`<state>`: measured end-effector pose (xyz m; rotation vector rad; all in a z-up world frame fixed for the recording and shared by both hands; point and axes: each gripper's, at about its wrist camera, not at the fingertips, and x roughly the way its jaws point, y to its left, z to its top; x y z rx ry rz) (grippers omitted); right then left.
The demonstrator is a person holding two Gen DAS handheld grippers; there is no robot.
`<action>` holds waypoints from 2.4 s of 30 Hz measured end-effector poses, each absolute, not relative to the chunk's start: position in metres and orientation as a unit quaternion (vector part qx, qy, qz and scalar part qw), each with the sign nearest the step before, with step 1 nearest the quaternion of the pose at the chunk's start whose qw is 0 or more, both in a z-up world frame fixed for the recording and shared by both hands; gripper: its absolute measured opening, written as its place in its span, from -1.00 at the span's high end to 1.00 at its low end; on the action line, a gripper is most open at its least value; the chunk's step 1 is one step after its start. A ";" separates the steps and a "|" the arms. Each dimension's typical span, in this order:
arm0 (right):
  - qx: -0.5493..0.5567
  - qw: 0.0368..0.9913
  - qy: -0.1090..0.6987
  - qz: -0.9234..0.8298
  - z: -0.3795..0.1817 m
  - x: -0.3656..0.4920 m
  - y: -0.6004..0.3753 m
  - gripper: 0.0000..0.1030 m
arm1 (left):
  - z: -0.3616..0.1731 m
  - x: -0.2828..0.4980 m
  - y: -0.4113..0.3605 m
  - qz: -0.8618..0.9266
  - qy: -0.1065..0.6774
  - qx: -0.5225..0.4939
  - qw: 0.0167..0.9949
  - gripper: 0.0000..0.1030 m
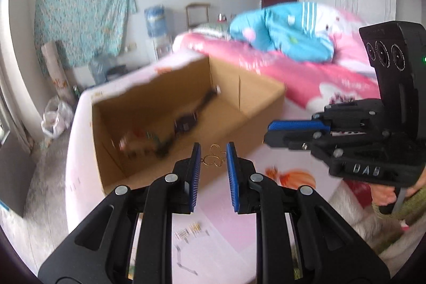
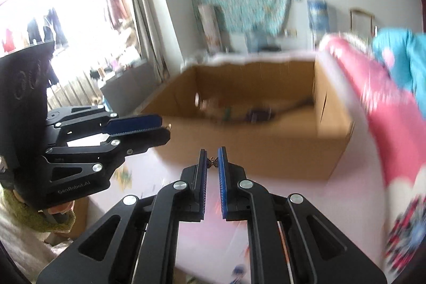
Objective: Organize jewelry
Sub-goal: 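Open the right gripper to drop the gold charm into the box, then withdraw both grippers from the box and bring the right gripper to the orange bead bracelet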
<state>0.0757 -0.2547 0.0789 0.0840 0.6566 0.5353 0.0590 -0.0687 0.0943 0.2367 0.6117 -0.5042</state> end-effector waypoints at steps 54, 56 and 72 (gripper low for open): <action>-0.019 0.863 0.414 0.288 0.144 0.219 -0.255 0.06 | 0.116 0.166 -0.046 -0.274 0.406 0.017 0.872 0.06; -0.010 0.874 0.392 0.288 0.152 0.196 -0.263 0.00 | 0.126 0.137 -0.028 -0.264 0.377 0.005 0.888 -0.15; 0.092 0.853 0.448 0.252 0.024 0.068 -0.253 -0.08 | 0.032 0.024 0.007 -0.172 0.397 -0.019 0.901 -0.47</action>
